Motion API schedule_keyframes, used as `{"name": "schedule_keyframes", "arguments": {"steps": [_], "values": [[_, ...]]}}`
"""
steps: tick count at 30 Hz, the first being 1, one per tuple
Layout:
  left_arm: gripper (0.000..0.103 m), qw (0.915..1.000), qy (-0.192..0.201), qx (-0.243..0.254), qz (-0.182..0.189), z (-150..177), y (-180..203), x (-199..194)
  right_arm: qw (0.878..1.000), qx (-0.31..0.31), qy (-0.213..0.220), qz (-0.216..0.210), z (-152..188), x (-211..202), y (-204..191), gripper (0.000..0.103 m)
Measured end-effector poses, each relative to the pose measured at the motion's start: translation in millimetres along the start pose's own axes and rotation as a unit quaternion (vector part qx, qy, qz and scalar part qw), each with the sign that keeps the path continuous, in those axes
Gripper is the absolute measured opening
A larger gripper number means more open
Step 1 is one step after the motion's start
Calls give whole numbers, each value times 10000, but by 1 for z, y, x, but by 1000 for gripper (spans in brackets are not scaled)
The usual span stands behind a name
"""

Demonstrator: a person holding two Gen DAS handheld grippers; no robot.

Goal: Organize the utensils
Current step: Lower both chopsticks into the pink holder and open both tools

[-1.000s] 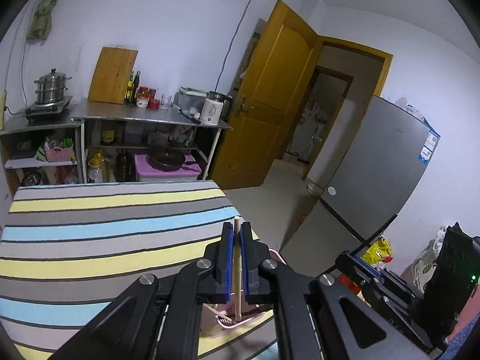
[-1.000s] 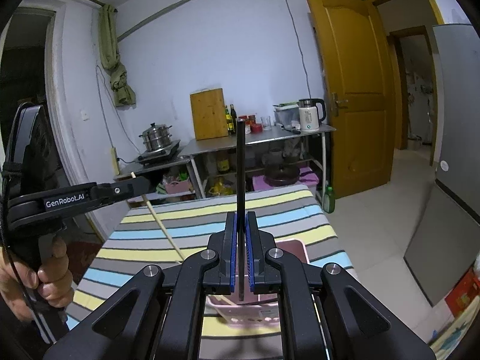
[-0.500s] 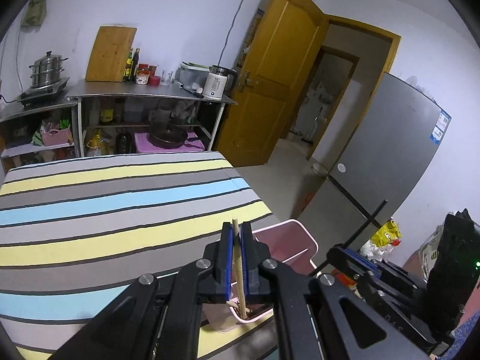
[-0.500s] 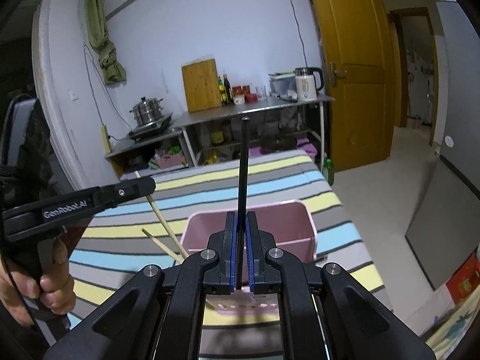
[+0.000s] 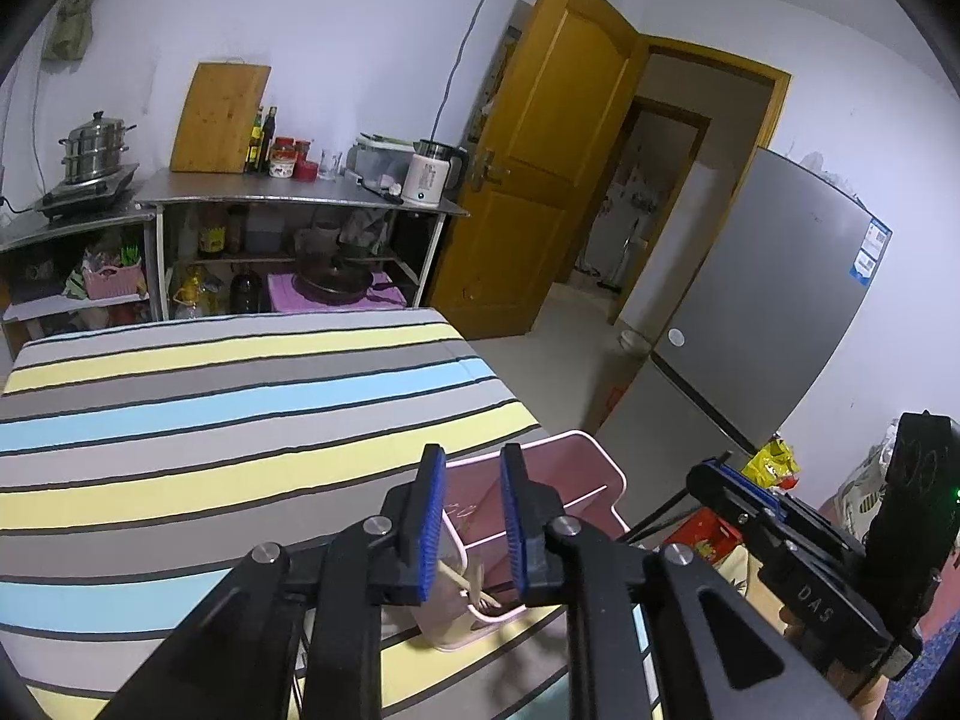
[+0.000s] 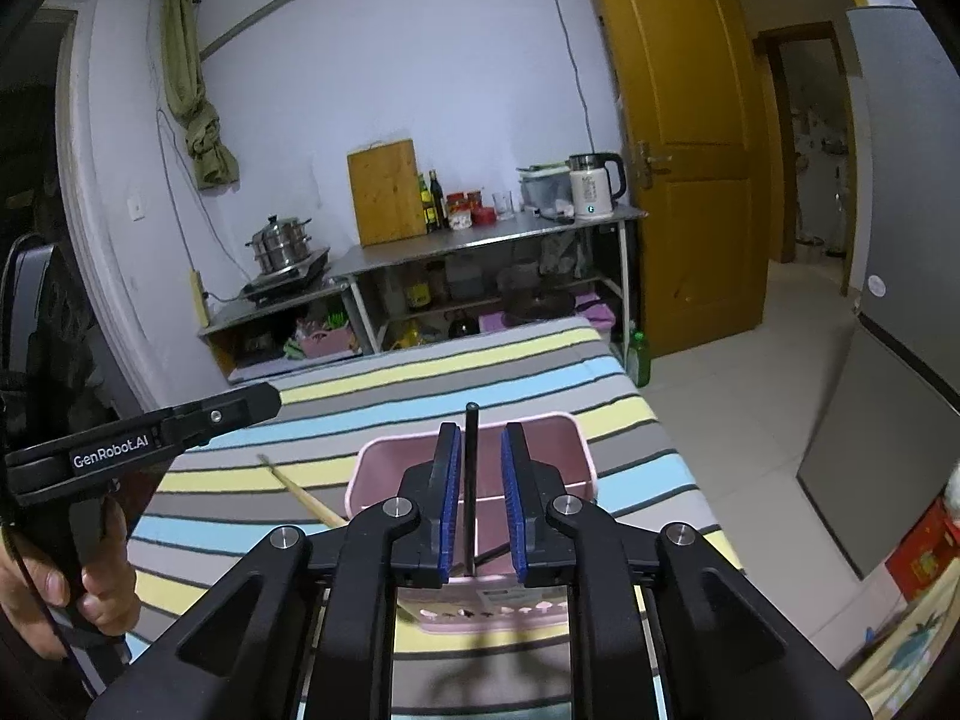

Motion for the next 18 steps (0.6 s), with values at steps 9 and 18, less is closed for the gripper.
{"name": "schedule_keyframes", "arguments": {"steps": [9, 18], "values": [[18, 9996, 270, 60, -105, 17, 1, -49, 9997, -138, 193, -104, 13, -30, -15, 17], [19, 9985, 373, -56, -394, 62, -21, -93, 9992, -179, -94, -335, 51, -38, -33, 17]]}}
Point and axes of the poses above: each gripper's, at about its wrist camera, not at the fingertips, and x roughly the way its jaws point, y to its right, z to its underside, the point moved 2 cm from there along x, roughly the way its jaws point, and after that the axes turned 3 degrees about z, right-handed, at the moved point
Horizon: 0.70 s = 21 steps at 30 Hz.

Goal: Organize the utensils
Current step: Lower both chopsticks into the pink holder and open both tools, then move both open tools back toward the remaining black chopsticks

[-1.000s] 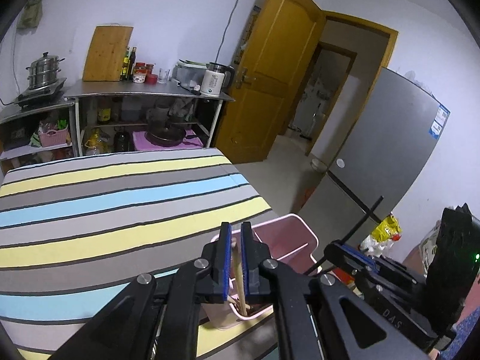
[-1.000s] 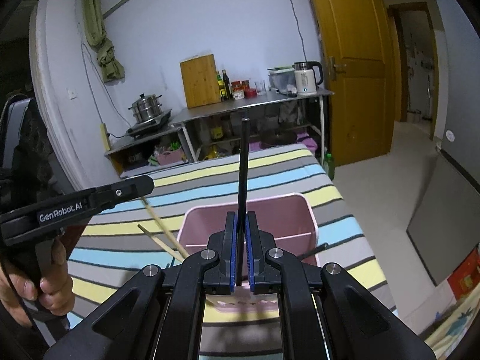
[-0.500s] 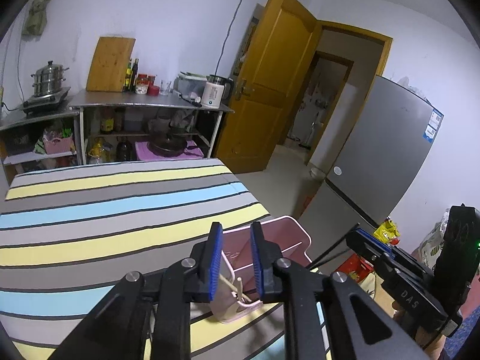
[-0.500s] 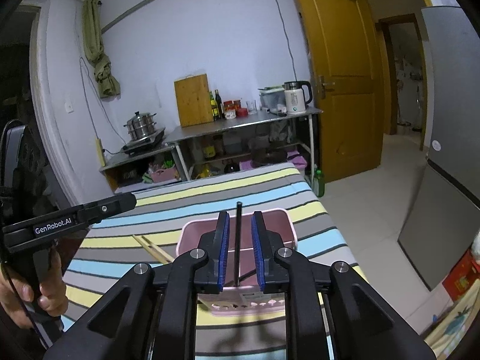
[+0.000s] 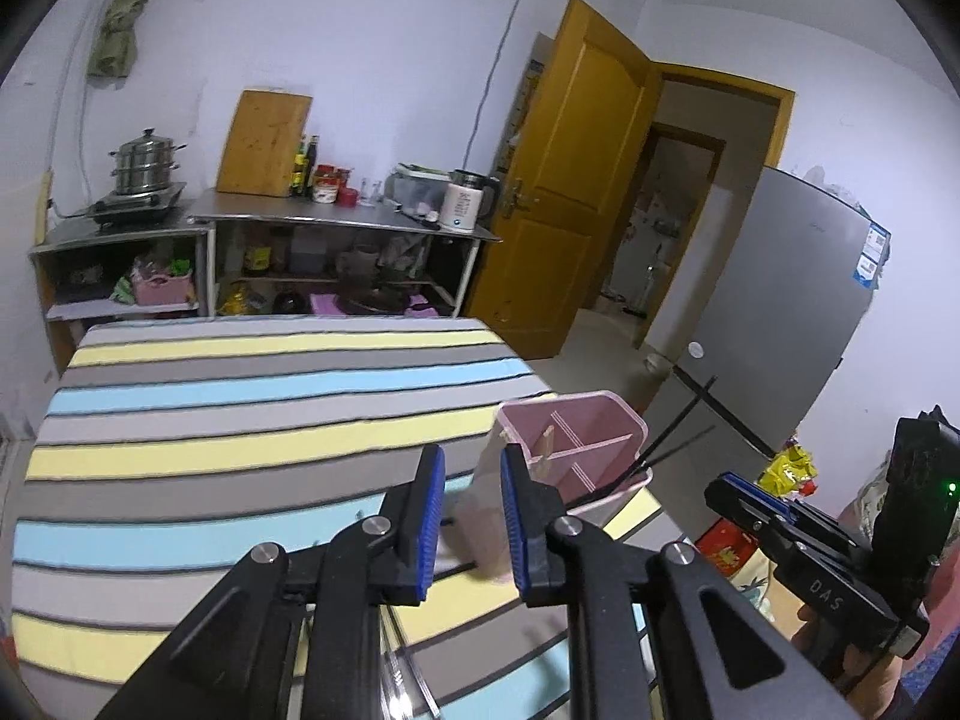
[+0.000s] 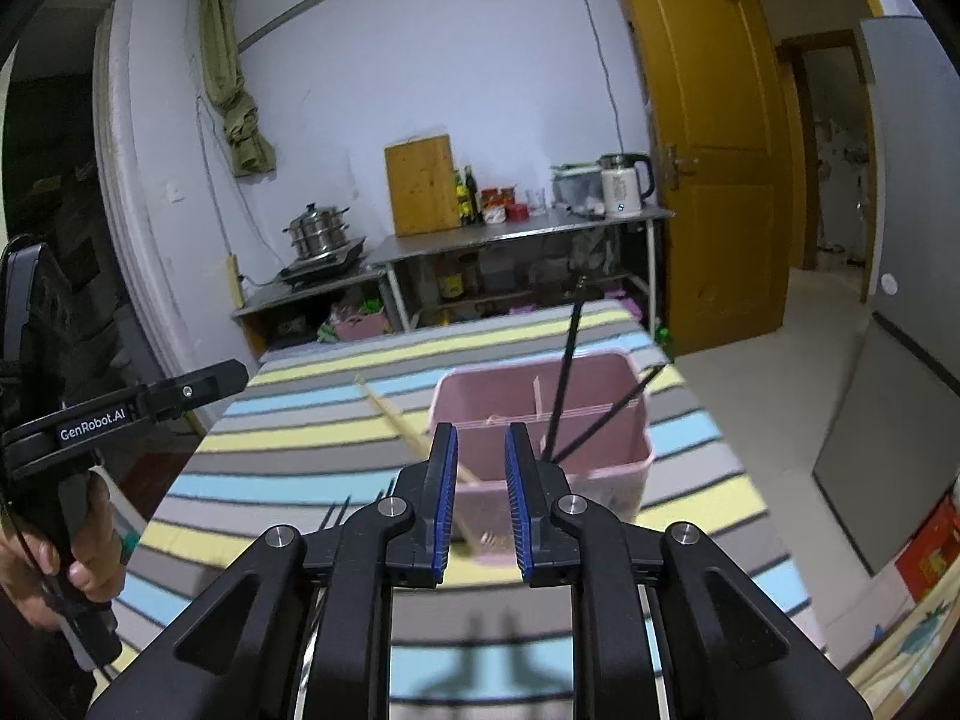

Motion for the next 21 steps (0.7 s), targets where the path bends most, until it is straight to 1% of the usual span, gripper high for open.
{"name": "schedule_keyframes", "arguments": {"steps": [6, 12, 17, 21], "values": [[19, 9995, -156, -124, -244, 35, -25, -12, 9996, -40, -255, -122, 24, 3, -12, 17], [19, 9978, -359, -319, -453, 65, -51, -14, 9984, -81, -500, -261, 43, 11, -24, 17], [19, 9949, -614, -456, -652, 88, -69, -5, 9964, -185, -740, -380, 59, 22, -37, 17], [19, 9925, -818, -545, -732, 103, -82, 7, 9938, -254, -970, -470, 73, 35, -47, 17]]}}
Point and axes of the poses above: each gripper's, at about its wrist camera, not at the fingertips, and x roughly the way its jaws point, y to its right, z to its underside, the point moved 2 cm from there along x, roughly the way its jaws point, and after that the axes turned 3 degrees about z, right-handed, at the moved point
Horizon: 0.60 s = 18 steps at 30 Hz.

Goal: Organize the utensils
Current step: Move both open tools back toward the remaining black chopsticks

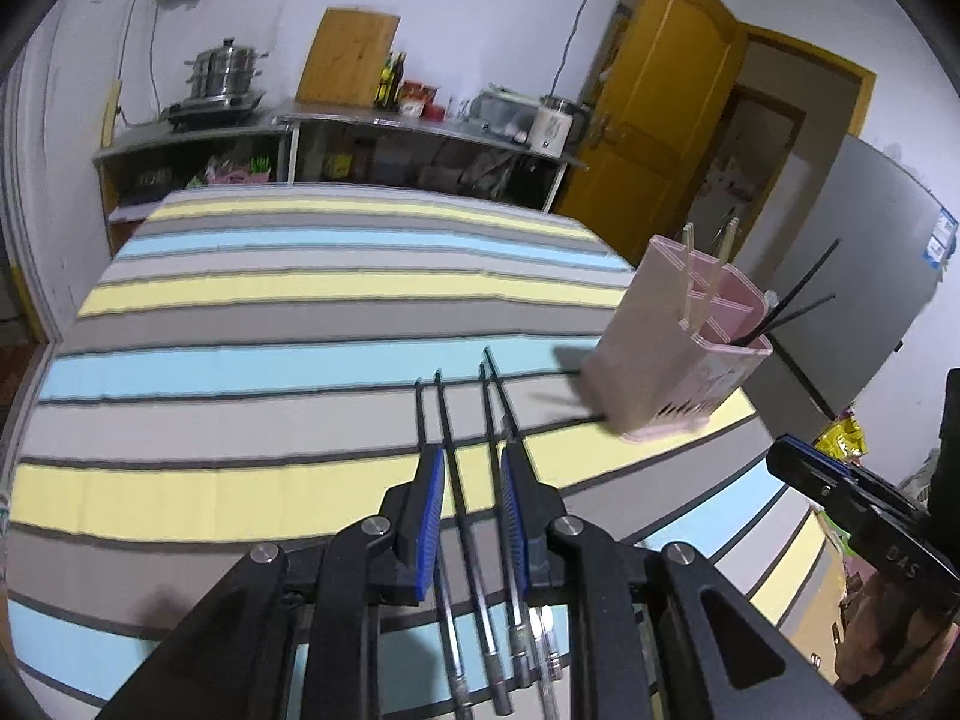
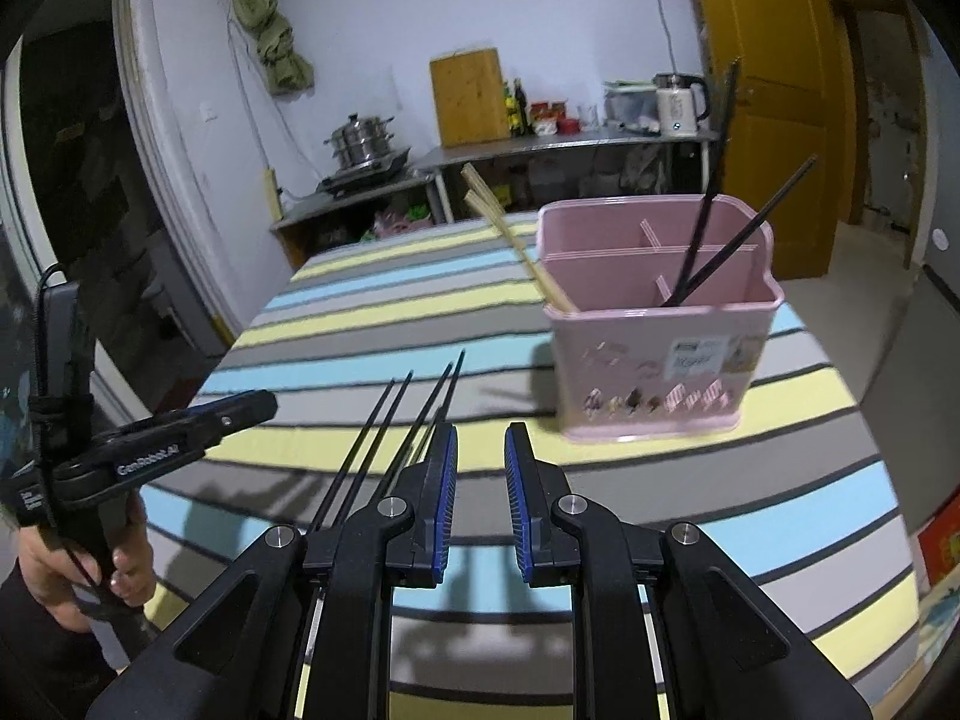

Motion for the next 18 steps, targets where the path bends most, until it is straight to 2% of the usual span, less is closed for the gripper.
{"name": "schedule_keyframes", "arguments": {"steps": [9, 18], "values": [[19, 9983, -500, -183, -245, 19, -20, 50, 9993, -47, -356, -143, 16, 26, -11, 17], [19, 9961, -760, -73, -447, 19, -20, 89, 9978, -71, -613, -235, 23, 51, -16, 17]]}}
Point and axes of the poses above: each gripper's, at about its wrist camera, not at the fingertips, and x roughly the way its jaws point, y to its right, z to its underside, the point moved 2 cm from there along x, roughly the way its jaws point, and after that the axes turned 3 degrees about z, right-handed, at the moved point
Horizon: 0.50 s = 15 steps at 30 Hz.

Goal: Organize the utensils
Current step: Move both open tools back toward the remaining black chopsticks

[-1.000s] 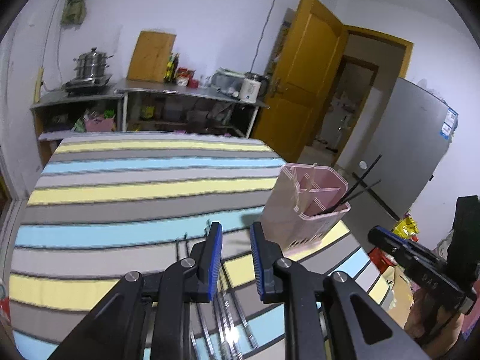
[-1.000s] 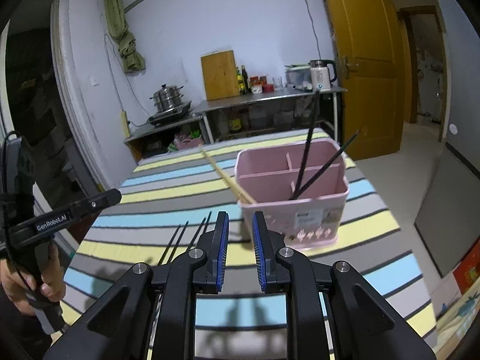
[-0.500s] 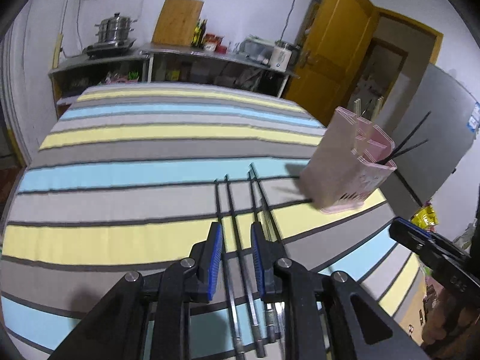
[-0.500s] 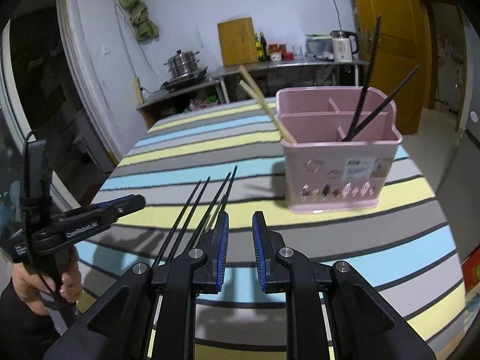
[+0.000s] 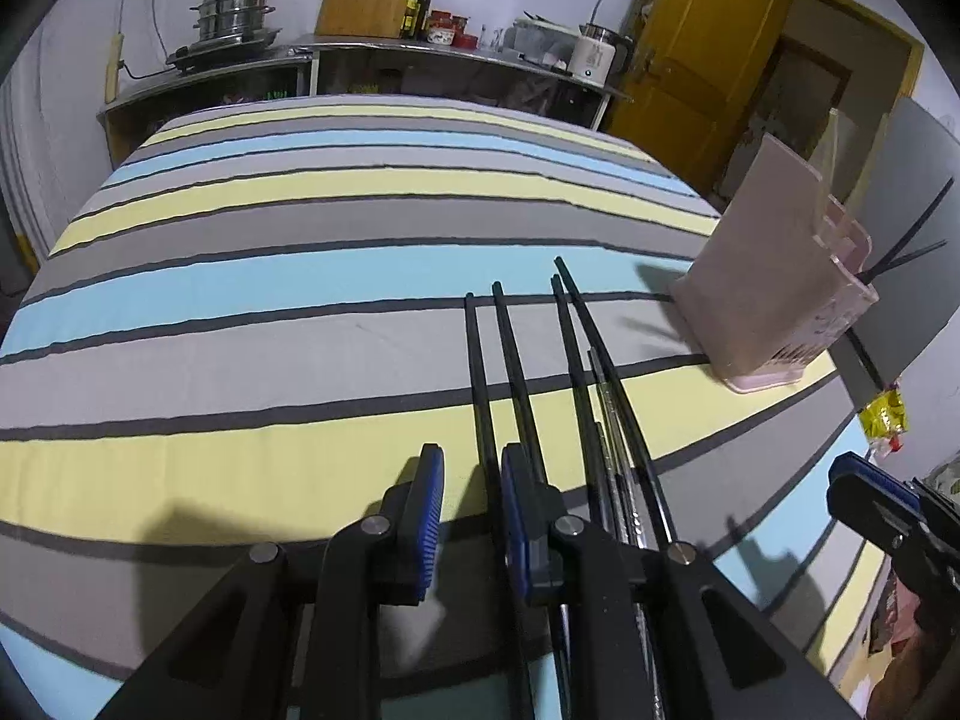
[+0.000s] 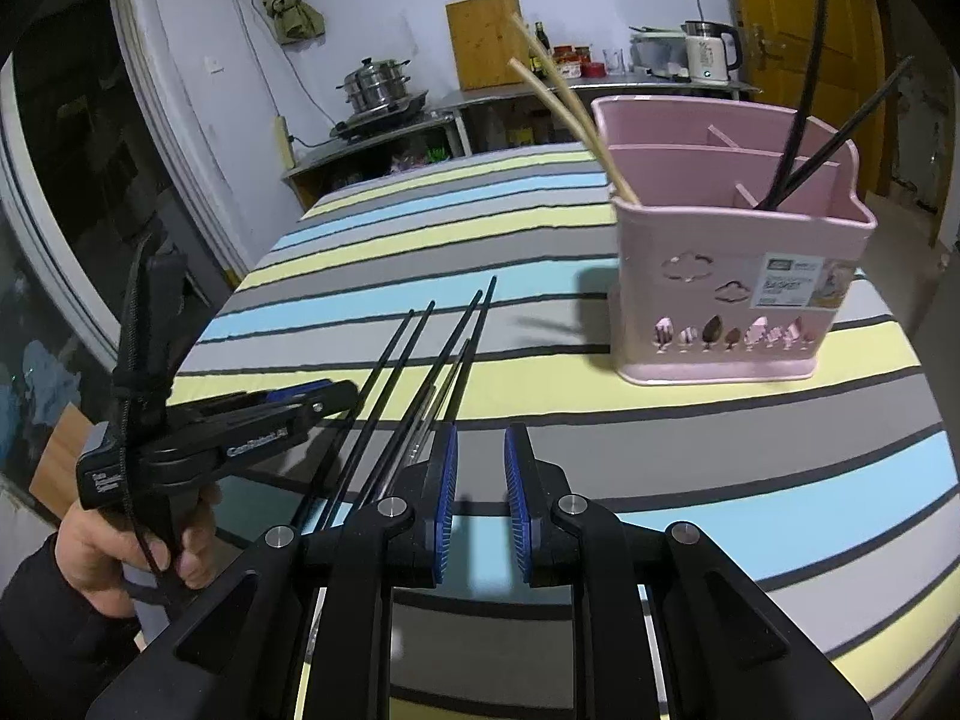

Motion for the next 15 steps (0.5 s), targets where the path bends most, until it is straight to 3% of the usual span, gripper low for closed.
{"name": "schedule_keyframes", "arguments": {"steps": [7, 11, 15], "values": [[19, 9991, 181, 298, -228, -3, 5, 6, 9997, -58, -245, -65, -4, 35, -7, 17], [9, 9987, 231, 305, -333, -5, 1, 6, 9992, -104, -372, -80, -9, 56, -11, 17], [8, 9991, 239, 214, -293, -5, -6, 3, 9986, -118, -499, -88, -13, 75, -13, 17]]}}
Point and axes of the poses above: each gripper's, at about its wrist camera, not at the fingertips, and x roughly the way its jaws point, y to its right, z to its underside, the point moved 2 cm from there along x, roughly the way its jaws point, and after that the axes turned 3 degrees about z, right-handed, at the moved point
